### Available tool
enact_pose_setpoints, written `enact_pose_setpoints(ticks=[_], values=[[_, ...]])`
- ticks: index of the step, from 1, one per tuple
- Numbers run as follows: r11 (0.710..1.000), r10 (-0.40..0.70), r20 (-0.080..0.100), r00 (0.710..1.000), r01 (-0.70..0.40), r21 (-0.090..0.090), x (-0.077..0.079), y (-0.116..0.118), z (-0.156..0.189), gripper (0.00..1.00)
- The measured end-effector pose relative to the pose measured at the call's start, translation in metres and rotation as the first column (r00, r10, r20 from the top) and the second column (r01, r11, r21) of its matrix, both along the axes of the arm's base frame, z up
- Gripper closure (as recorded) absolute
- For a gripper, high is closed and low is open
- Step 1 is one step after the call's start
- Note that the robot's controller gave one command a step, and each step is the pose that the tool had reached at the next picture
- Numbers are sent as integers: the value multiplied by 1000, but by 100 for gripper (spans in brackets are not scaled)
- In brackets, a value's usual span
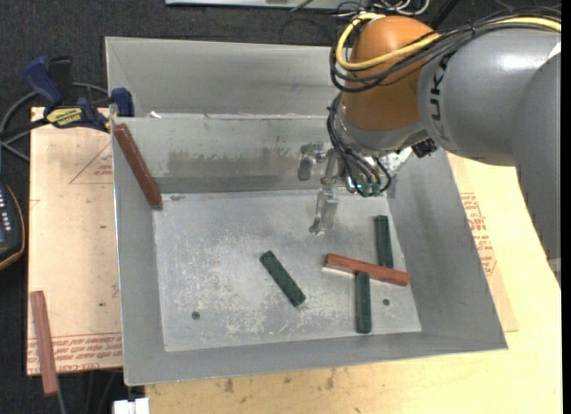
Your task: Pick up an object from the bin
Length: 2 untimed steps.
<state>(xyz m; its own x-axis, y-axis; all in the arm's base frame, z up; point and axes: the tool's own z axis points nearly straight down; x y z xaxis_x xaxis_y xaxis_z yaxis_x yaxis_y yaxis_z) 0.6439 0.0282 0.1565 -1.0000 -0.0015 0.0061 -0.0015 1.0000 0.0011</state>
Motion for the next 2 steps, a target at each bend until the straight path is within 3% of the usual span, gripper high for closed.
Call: enact_pose_setpoints(ticks=[1, 2], values=[[984, 177, 3, 984, -177, -1, -66, -38, -25, 0], [866, 501, 4, 866, -501, -1, -70, -103, -70, 0]])
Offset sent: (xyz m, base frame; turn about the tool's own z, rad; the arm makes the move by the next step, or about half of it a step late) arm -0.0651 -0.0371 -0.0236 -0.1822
